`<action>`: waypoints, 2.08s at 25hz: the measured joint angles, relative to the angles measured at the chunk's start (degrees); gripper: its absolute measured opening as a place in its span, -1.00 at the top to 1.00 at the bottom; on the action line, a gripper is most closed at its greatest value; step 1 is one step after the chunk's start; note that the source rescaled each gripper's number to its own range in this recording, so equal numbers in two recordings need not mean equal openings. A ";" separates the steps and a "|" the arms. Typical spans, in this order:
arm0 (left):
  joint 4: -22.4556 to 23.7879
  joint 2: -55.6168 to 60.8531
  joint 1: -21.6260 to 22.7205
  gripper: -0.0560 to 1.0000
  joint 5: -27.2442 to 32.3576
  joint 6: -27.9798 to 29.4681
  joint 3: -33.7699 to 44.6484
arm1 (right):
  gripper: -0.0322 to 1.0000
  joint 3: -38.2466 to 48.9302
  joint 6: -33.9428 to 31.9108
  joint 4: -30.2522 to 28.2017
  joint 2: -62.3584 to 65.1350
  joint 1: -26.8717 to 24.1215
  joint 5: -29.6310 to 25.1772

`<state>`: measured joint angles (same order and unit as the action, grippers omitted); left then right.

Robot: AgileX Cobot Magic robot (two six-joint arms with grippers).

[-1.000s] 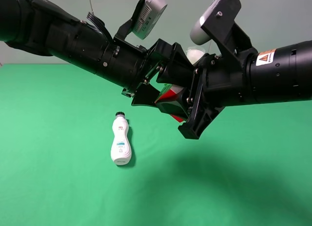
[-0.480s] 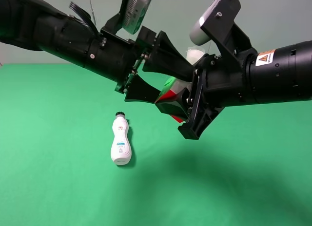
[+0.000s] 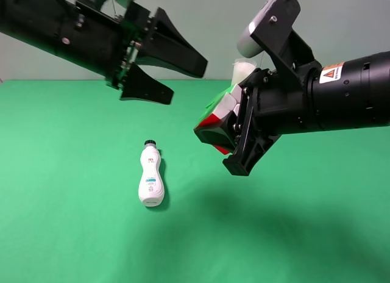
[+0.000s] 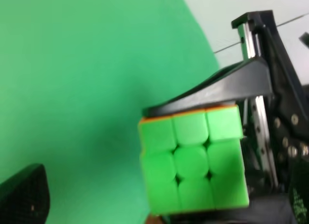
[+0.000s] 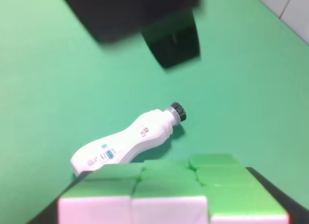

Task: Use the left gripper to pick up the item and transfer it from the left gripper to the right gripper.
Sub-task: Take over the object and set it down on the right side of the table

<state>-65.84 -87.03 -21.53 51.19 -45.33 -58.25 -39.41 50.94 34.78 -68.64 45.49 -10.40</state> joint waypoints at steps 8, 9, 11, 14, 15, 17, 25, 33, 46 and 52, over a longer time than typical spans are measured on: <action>12.50 9.64 6.44 -0.99 0.12 7.20 0.00 | 0.94 0.00 0.00 0.00 0.00 0.00 -0.47; 14.43 11.13 7.02 -0.99 0.12 8.27 0.00 | 0.94 0.00 0.00 0.00 0.00 0.00 -0.47; 18.75 14.01 8.34 -0.99 0.22 10.37 0.00 | 0.94 0.00 0.00 0.00 -0.02 0.00 -0.47; 25.87 18.58 9.86 -0.99 0.33 14.83 0.00 | 0.94 0.00 0.00 0.00 -0.06 0.00 -0.47; 28.18 20.23 10.25 -0.99 0.40 16.12 0.00 | 0.94 0.00 0.00 0.00 -0.06 0.00 -0.47; 34.15 23.17 10.85 -0.99 0.40 19.66 0.00 | 0.94 0.00 0.00 0.00 -0.06 0.00 -0.47; 52.67 34.65 11.53 -0.99 0.74 31.38 0.00 | 0.94 0.00 0.00 0.00 -0.06 0.00 -0.47; 64.87 45.67 11.53 -0.99 5.00 40.34 1.44 | 0.94 0.00 0.00 0.00 -0.06 0.00 -0.61; 69.63 69.30 11.53 -0.99 9.56 43.83 19.08 | 0.94 0.00 0.00 0.00 -0.06 0.00 -0.61; 68.26 78.96 11.53 -0.99 13.08 43.95 24.65 | 0.94 0.00 -0.19 0.00 -0.06 0.00 -0.61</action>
<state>2.41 -8.07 -10.00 64.27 -1.38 -33.60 -39.41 50.75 34.78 -68.71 45.49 -11.01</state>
